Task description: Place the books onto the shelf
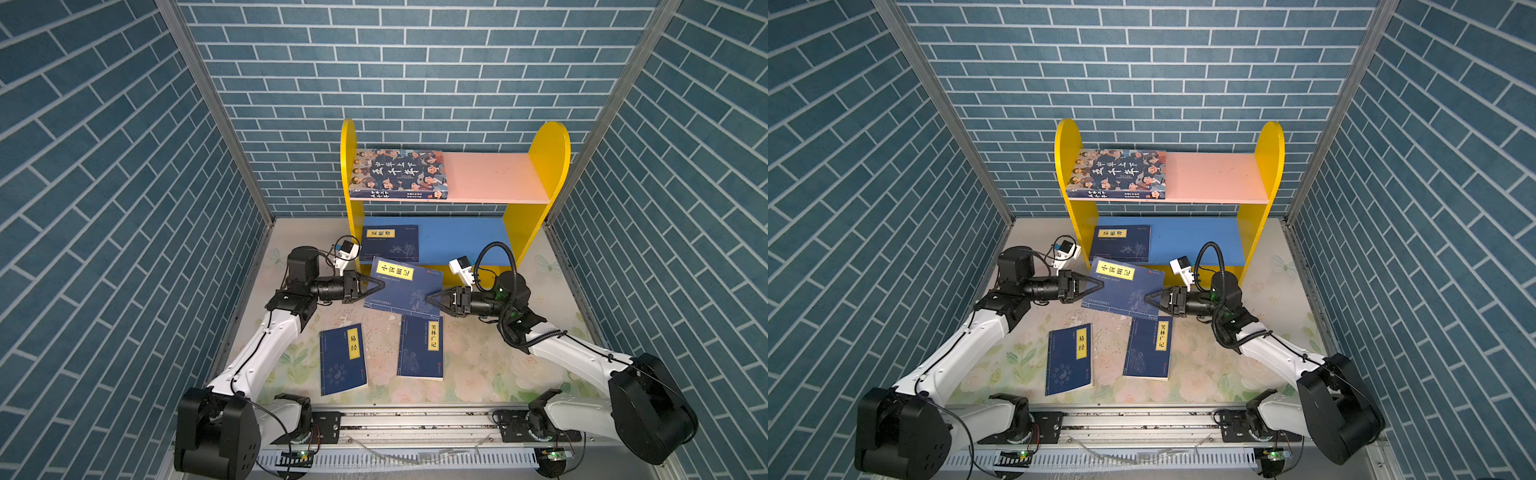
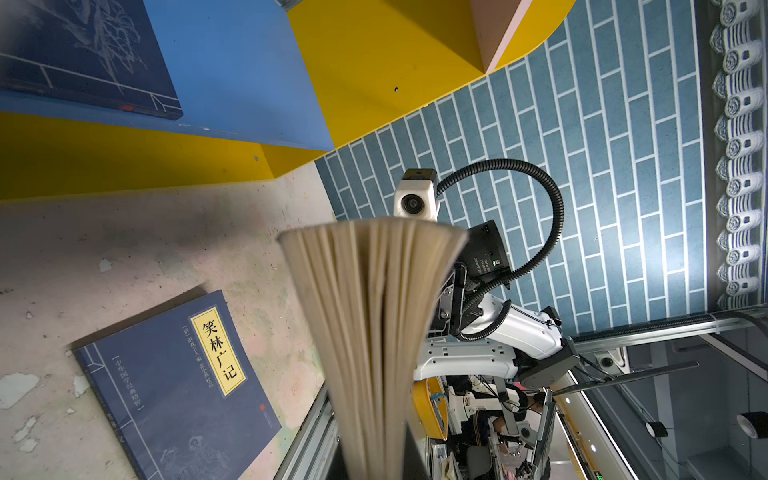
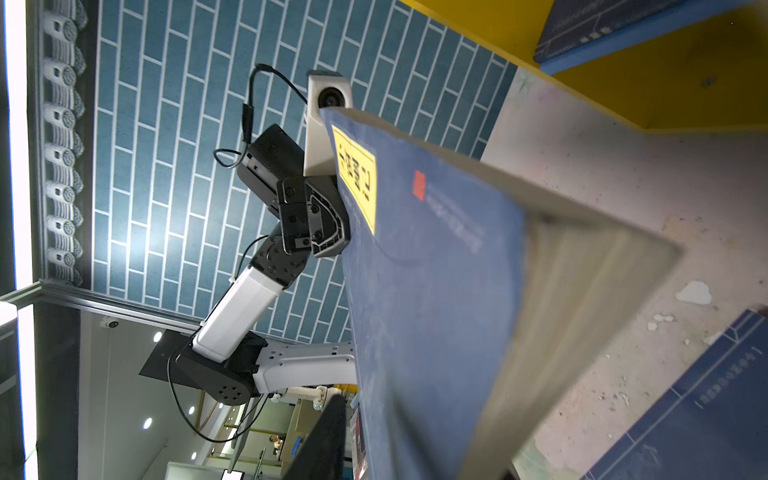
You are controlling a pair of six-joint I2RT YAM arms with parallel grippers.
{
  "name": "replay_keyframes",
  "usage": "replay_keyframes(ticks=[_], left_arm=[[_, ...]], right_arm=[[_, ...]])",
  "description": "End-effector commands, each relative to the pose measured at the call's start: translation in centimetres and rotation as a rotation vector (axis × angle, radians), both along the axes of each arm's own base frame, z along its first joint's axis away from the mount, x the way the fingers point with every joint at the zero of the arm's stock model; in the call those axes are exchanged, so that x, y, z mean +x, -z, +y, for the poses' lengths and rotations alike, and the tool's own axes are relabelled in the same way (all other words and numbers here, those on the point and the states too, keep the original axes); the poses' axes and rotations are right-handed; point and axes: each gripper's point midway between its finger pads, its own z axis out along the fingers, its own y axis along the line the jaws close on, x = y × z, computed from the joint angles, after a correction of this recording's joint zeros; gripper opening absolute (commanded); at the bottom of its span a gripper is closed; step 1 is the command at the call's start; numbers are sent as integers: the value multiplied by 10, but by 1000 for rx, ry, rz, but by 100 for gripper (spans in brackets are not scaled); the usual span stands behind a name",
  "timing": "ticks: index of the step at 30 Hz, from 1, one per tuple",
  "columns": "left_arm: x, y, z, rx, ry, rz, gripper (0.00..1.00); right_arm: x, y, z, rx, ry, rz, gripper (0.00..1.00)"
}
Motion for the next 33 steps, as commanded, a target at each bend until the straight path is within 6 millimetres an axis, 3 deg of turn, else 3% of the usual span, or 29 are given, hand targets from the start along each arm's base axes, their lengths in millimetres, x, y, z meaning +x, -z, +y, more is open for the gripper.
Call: replay_keyframes(ticks=[1,6,9,12,14,17,19,23,27,33], left_arm=[[5,-4,3,-8,-25,-30,0],[10,2,6,-7,-60,-14,0],[13,5,8,14,-76,-10,4],[17,13,17,75,-112,-24,26],[22,24,29,150,-170,-35,50],[33,37,52,251,-278,-42,65],[38,36,61,267,-319,-48,69],[39,25,68,280,-338,-93,72],[35,20,66,266,-330,-103,74],[32,19,67,265,-328,-108,76]], right_arm=[[5,-23,0,104,20,-31,34],[13,-23,3,147,33,-34,20],[21,-18,6,149,48,-31,7],[31,-11,8,134,62,-21,0],[40,-6,7,124,82,-12,0],[56,3,1,106,116,8,0],[67,9,-6,93,137,25,0],[83,3,-14,100,143,16,0],[100,-3,-13,87,123,15,0],[129,5,-10,66,79,41,0]])
